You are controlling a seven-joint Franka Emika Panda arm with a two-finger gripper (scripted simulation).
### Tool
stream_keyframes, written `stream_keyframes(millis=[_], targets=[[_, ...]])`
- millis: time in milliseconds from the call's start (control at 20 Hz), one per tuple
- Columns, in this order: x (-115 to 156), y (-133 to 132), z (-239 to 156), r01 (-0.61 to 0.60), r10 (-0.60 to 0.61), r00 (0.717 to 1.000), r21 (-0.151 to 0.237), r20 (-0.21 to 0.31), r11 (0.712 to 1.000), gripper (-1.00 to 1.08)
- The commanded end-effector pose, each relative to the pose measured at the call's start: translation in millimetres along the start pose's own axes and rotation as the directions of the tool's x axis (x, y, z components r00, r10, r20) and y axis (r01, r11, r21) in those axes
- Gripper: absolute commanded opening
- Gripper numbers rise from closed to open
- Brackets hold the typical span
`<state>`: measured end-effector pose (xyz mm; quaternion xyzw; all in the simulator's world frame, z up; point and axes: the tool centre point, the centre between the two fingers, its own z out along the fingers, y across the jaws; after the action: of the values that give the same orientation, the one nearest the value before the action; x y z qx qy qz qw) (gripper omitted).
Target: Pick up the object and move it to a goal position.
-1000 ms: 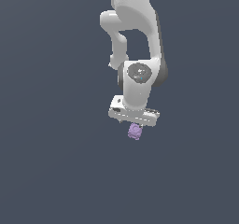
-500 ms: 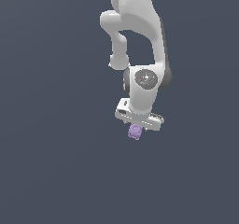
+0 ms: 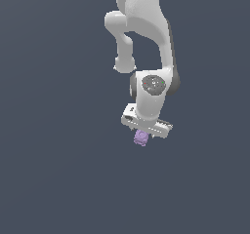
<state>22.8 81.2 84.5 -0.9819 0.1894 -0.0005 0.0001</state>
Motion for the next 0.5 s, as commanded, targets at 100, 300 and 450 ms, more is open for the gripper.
stream_keyframes(millis=[100, 300, 450], targets=[[-1, 1, 20, -0.002, 0.002, 1.0, -0.001, 0.001, 1.0, 1.0], [-1, 1, 39, -0.003, 0.003, 1.0, 0.0, 0.001, 1.0, 1.0], [-1, 0, 45, -0.004, 0.004, 1.0, 0.0, 0.001, 1.0, 1.0]])
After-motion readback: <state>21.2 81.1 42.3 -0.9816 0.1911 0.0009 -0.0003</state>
